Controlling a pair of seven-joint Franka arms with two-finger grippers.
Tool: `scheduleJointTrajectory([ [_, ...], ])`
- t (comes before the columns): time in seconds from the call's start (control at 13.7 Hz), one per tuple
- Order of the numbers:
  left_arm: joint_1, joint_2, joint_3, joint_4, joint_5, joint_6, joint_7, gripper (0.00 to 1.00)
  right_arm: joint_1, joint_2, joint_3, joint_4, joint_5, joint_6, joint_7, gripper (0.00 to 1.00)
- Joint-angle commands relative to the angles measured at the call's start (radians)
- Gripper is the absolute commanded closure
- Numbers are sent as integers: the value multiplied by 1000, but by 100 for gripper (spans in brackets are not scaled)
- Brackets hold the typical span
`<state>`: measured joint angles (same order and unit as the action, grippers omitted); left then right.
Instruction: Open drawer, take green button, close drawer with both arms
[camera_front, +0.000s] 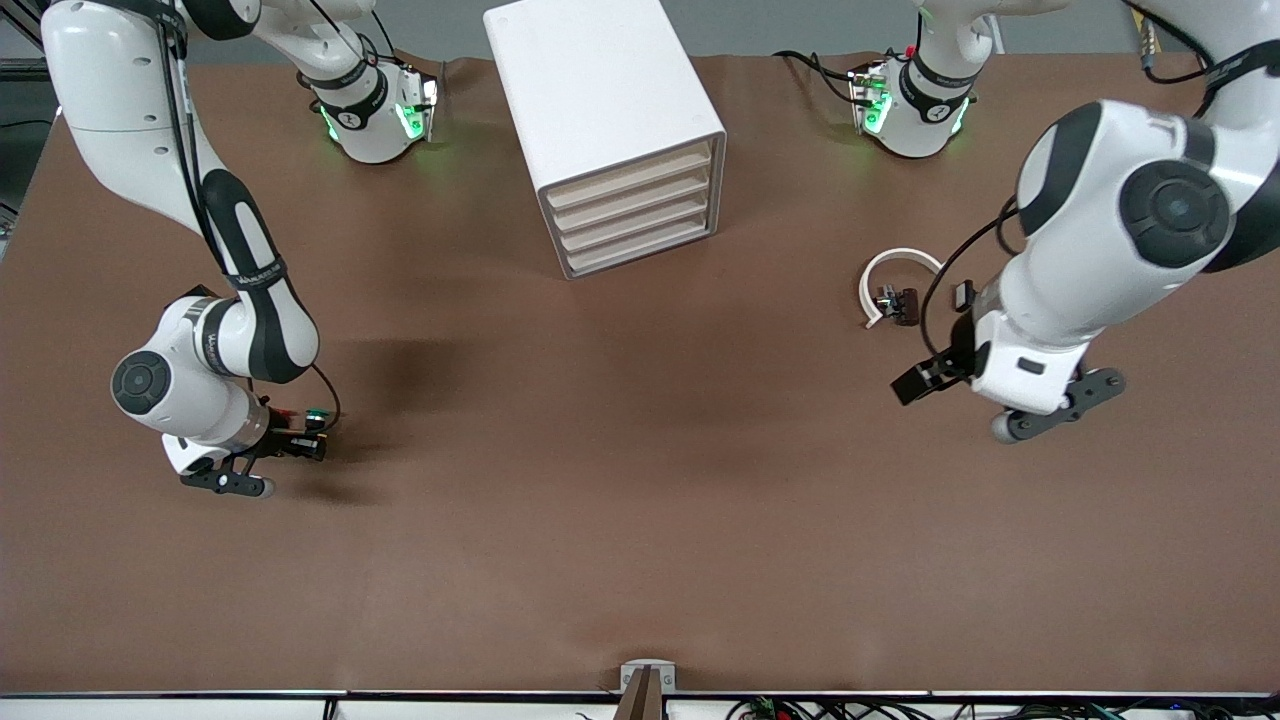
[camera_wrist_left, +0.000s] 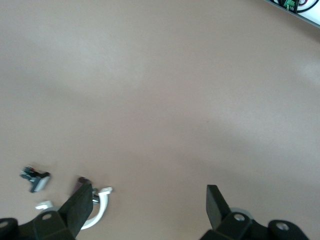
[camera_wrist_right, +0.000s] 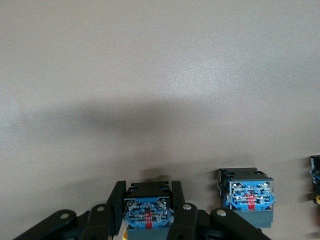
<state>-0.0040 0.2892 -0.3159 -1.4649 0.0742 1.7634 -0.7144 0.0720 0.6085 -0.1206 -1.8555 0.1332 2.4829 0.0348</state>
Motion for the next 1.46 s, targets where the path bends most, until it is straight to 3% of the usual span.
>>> scheduleJointTrajectory([
  [0.0,44,-71,-8,-8,19,-56,96,0,2,-9,9,-19,5,20,8,78],
  [0.37,127,-151,-9,-6,18,-123,266,0,3,-7,10,-21,5,22,7,76],
  [0.51,141,-179,-8,-11,16,-127,347,0,3,-7,10,-19,5,21,10,0],
  [0.81,84,-229,96,-32,-2,-205,478,0,2,-19,10,1,5,7,-3,0],
  [1.1,-43,-313,248,-121,-22,-209,506,0,-3,-50,7,58,2,-125,-33,0],
  [1.39,-71,-413,282,-230,-34,-208,540,0,-15,-148,-19,90,-3,-302,-108,0],
])
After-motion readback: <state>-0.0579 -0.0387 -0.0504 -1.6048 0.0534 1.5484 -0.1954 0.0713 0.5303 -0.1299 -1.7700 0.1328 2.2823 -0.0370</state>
